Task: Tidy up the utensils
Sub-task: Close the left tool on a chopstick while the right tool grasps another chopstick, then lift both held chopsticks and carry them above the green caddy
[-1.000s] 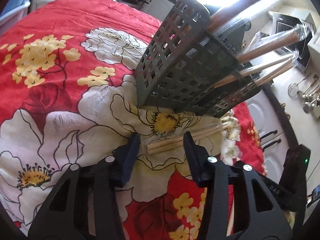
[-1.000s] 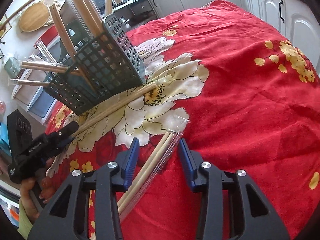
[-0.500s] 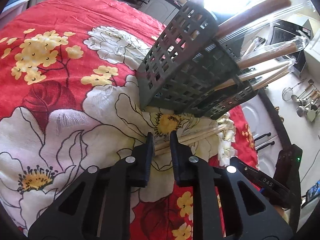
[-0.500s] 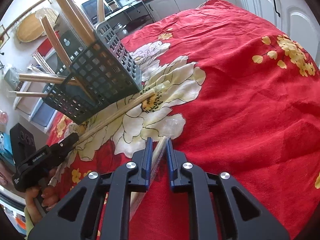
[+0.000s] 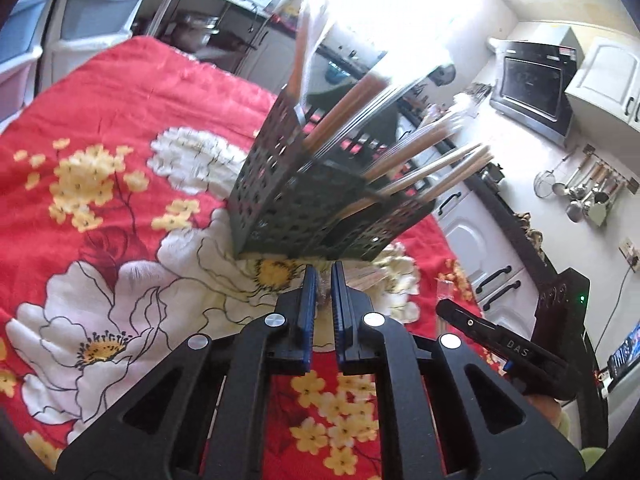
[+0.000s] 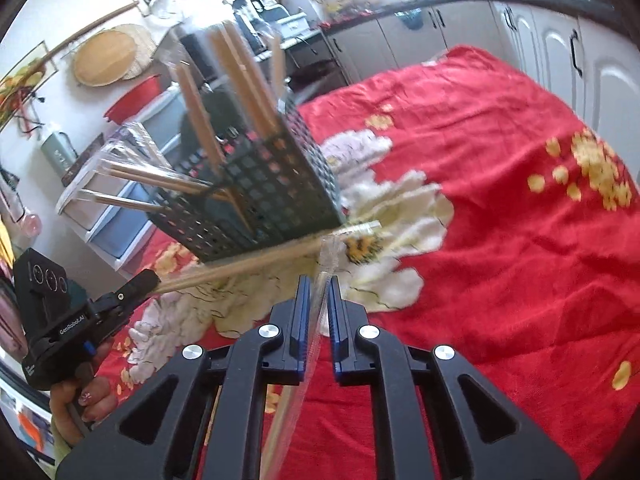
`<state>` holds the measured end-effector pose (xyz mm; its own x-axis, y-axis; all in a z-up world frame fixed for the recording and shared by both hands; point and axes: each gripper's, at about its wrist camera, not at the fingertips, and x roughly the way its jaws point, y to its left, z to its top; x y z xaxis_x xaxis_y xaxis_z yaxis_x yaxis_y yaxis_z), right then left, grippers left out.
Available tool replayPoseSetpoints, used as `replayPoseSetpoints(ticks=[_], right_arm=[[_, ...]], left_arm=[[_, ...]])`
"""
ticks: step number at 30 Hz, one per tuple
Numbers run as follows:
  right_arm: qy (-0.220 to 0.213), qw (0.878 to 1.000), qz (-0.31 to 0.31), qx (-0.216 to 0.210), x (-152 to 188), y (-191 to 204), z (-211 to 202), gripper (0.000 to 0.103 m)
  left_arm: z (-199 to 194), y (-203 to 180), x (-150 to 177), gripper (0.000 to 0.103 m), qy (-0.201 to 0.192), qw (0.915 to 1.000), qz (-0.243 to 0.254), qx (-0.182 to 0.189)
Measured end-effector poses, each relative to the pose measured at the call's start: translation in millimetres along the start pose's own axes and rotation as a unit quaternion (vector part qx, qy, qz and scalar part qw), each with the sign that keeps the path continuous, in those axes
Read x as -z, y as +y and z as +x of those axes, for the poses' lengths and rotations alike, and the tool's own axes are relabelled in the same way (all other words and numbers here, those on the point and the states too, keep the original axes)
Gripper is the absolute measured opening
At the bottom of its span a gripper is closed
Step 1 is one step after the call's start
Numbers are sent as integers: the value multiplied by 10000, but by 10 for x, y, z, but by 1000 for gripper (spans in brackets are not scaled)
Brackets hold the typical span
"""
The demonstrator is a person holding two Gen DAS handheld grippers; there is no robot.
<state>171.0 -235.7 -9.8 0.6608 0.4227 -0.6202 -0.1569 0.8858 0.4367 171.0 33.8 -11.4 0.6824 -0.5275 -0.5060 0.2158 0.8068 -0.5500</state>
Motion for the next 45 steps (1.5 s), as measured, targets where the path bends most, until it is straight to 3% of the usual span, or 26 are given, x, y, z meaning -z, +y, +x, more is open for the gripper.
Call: replayPoseSetpoints(ticks=[12,22,45], right_arm=[[-744,9956,-549,-126,-209,320,-421,5],[-1495,9837,-992,-59,-436,557,-792,5],[-2234,9646,-1393,-171,-869,842,-1166,5]], left_arm=[[-387,-349,-126,2,-426,9983,320,232],[-600,-647,-234,2,-673,9949,666,349],[-920,-1077,-691,2,-1299,9825,1176,631]])
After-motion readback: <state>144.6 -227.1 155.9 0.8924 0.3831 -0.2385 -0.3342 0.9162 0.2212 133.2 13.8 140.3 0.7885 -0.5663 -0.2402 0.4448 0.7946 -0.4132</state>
